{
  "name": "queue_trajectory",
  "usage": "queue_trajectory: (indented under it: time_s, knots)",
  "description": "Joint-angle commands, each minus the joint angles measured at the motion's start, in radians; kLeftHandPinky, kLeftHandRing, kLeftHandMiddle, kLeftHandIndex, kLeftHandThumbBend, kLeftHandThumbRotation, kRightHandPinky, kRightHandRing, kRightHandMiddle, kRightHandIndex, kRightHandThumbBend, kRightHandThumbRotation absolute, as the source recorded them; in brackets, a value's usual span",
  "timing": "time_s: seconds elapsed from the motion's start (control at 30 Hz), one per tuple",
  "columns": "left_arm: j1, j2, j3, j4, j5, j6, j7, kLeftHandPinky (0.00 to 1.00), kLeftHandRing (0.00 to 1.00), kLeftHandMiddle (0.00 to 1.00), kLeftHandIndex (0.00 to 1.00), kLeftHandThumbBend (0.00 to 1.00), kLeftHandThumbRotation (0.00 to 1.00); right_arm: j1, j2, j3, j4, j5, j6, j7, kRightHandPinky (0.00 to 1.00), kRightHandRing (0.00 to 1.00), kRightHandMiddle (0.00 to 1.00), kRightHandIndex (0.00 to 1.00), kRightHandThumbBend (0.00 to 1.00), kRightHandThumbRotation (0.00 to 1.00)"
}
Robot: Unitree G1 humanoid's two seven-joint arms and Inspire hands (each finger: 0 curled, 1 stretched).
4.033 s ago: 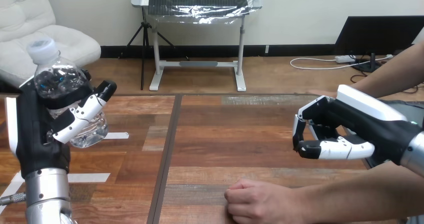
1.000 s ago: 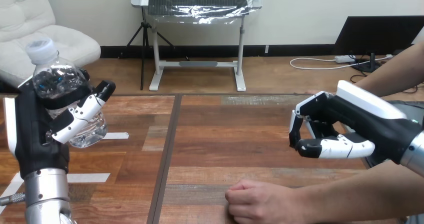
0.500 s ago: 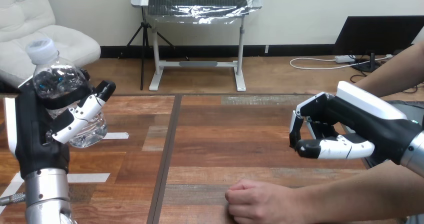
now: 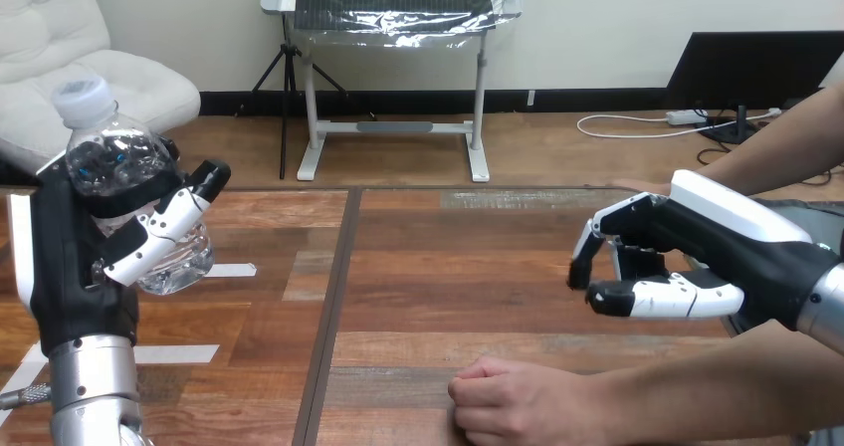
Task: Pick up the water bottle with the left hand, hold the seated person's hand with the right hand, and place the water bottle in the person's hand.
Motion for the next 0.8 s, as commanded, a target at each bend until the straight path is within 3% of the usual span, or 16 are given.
queue_trajectory:
  time_s: [0.0, 0.77]
  knots:
    - [-0.035, 0.015, -0.001, -0.061, 0.015, -0.031, 0.002, 0.23, 0.29, 0.34, 0.4, 0.58, 0.0, -0.042, -0.013, -0.009, -0.024, 0.006, 0.015, -0.002, 0.21, 0.16, 0.18, 0.6, 1.0, 1.0]
    - [-0.034, 0.012, 0.003, -0.052, -0.003, -0.03, -0.003, 0.24, 0.29, 0.34, 0.4, 0.6, 0.0, -0.034, -0.016, -0.016, -0.035, 0.021, 0.013, 0.002, 0.18, 0.08, 0.14, 0.73, 1.0, 1.0]
